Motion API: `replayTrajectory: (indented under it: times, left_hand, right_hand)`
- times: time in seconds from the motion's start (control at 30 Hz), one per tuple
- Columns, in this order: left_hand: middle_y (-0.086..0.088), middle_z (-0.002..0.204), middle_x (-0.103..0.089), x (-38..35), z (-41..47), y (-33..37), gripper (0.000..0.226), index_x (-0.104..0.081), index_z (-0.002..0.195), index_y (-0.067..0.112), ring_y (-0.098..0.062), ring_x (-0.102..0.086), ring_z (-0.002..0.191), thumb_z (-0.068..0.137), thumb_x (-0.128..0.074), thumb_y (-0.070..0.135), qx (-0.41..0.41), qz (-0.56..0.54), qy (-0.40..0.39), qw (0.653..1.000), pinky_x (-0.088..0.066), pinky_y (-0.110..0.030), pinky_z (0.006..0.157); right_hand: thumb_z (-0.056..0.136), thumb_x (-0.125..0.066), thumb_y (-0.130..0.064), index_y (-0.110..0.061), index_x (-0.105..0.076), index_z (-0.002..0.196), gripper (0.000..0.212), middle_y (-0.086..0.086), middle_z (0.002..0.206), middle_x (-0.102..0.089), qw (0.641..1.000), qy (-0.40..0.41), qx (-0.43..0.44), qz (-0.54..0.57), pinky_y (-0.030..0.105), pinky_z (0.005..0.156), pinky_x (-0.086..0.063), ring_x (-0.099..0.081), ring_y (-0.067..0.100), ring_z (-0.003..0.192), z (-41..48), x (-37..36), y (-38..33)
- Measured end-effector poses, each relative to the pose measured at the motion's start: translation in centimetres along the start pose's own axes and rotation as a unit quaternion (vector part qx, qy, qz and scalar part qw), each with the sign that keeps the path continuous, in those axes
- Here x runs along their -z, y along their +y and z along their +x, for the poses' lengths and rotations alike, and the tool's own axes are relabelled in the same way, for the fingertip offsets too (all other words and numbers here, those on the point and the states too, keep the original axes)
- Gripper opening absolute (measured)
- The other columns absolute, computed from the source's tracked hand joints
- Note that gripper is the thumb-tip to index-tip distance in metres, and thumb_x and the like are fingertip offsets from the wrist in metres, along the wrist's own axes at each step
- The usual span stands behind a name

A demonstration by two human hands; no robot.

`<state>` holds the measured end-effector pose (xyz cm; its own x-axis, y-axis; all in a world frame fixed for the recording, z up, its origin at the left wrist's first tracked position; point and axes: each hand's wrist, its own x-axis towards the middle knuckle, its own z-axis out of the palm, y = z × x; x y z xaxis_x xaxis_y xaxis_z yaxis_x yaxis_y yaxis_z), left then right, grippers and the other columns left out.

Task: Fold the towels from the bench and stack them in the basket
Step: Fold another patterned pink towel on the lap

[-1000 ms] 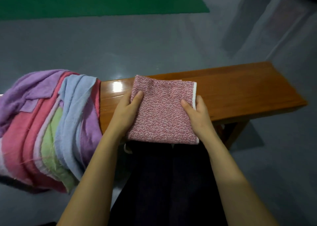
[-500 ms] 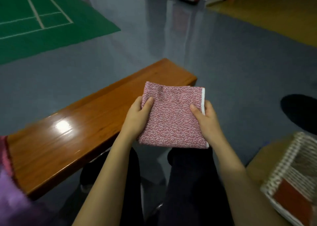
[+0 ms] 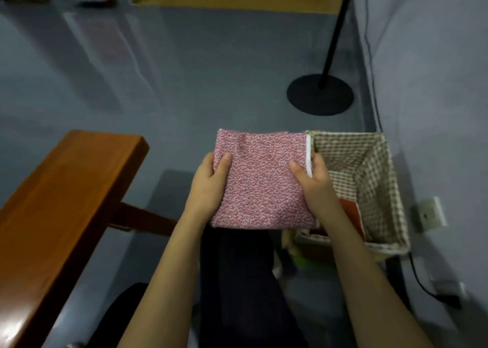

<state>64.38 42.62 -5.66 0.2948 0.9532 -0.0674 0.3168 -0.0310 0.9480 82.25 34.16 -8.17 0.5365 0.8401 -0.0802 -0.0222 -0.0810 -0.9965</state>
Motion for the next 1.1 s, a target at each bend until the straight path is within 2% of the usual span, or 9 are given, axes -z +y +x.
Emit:
replayTrajectory:
  times: [0.07, 0.3, 0.4, 0.53, 0.7, 0.8, 0.9, 1.0, 1.1]
  left_hand:
    - [0.015, 0.097, -0.062, -3.1, 0.8, 0.2, 0.022, -0.057, 0.108, 0.024, 0.005, -0.058, 0.085, 0.098, -0.045, 0.04, 0.0, 0.005, -0.03, 1.0, -0.042, -0.015, 0.068]
    - [0.012, 0.085, -0.058, -14.0, 1.9, -0.9, 0.03, -0.052, 0.096, 0.017, 0.008, -0.054, 0.072, 0.098, -0.04, 0.044, -0.004, 0.06, -0.084, 0.995, -0.037, -0.005, 0.057]
    - [0.006, 0.081, -0.058, -17.8, 2.1, -1.9, 0.036, -0.049, 0.097, 0.01, 0.0, -0.054, 0.071, 0.099, -0.038, 0.044, 0.005, 0.081, -0.087, 0.993, -0.039, -0.012, 0.058]
    - [-0.009, 0.076, -0.057, -21.7, 2.7, -4.0, 0.028, -0.041, 0.091, 0.004, -0.018, -0.05, 0.065, 0.1, -0.036, 0.031, 0.025, 0.112, -0.099, 0.988, -0.038, -0.037, 0.063]
    - [-0.004, 0.086, -0.06, -24.7, 4.1, -6.8, 0.018, -0.05, 0.098, 0.012, -0.021, -0.056, 0.077, 0.098, -0.044, 0.028, 0.051, 0.156, -0.136, 0.977, -0.039, -0.032, 0.066]
    - [-0.006, 0.097, -0.065, -25.9, 4.4, -8.5, 0.025, -0.058, 0.11, 0.009, -0.019, -0.059, 0.085, 0.096, -0.053, 0.029, 0.05, 0.201, -0.178, 0.962, -0.04, -0.027, 0.069]
    - [-0.011, 0.103, -0.066, -26.8, 4.2, -9.6, 0.027, -0.059, 0.111, 0.007, -0.027, -0.06, 0.092, 0.093, -0.059, 0.027, 0.022, 0.279, -0.178, 0.943, -0.047, -0.034, 0.077]
    - [-0.011, 0.104, -0.064, -28.0, 4.2, -10.0, 0.025, -0.057, 0.11, 0.007, -0.03, -0.058, 0.096, 0.094, -0.055, 0.027, -0.011, 0.4, -0.174, 0.9, -0.044, -0.036, 0.073]
    - [-0.008, 0.102, -0.064, -29.0, 4.1, -10.5, 0.016, -0.056, 0.104, 0.01, -0.028, -0.06, 0.094, 0.097, -0.048, 0.023, -0.033, 0.505, -0.161, 0.848, -0.037, -0.033, 0.064]
  right_hand:
    - [0.096, -0.055, -0.022, -0.019, -0.047, 0.112, 0.018, -0.012, 0.098, -0.06, 0.999, 0.032, 0.0, -0.02, 0.007, 0.064, -0.045, -0.06, -0.011, 0.076, 0.4, 2.9, 1.0]
    - [0.095, -0.054, -0.033, -0.026, -0.042, 0.118, 0.026, -0.017, 0.107, -0.056, 0.993, 0.096, -0.048, -0.048, 0.026, 0.083, -0.048, -0.057, 0.003, 0.099, 1.7, 11.8, 4.8]
    - [0.097, -0.052, -0.033, -0.024, -0.042, 0.122, 0.029, -0.017, 0.107, -0.055, 0.99, 0.109, -0.065, -0.069, 0.023, 0.077, -0.046, -0.057, 0.002, 0.098, 2.6, 14.6, 6.6]
    - [0.097, -0.05, -0.035, -0.021, -0.04, 0.129, 0.035, -0.023, 0.103, -0.052, 0.984, 0.13, -0.086, -0.09, 0.013, 0.072, -0.043, -0.053, -0.006, 0.092, 3.9, 16.7, 9.1]
    - [0.1, -0.044, -0.033, -0.019, -0.037, 0.125, 0.03, -0.023, 0.098, -0.05, 0.975, 0.138, -0.125, -0.124, 0.006, 0.061, -0.039, -0.049, -0.012, 0.08, 5.0, 18.3, 12.9]
    - [0.103, -0.037, -0.027, -0.016, -0.035, 0.128, 0.027, -0.009, 0.106, -0.051, 0.967, 0.136, -0.164, -0.141, 0.012, 0.064, -0.036, -0.048, -0.008, 0.082, 5.4, 19.4, 15.4]
    - [0.104, -0.034, -0.019, -0.016, -0.033, 0.122, 0.019, -0.007, 0.106, -0.049, 0.958, 0.129, -0.198, -0.161, 0.014, 0.06, -0.033, -0.049, 0.004, 0.084, 5.6, 20.0, 17.2]
    - [0.104, -0.033, -0.018, -0.018, -0.032, 0.114, 0.011, -0.005, 0.104, -0.051, 0.953, 0.115, -0.224, -0.166, 0.015, 0.065, -0.036, -0.048, 0.003, 0.083, 5.6, 19.8, 18.8]
    - [0.104, -0.033, -0.02, -0.018, -0.033, 0.122, 0.018, -0.006, 0.107, -0.051, 0.953, 0.085, -0.232, -0.173, 0.017, 0.068, -0.037, -0.051, 0.005, 0.09, 5.5, 19.5, 19.9]
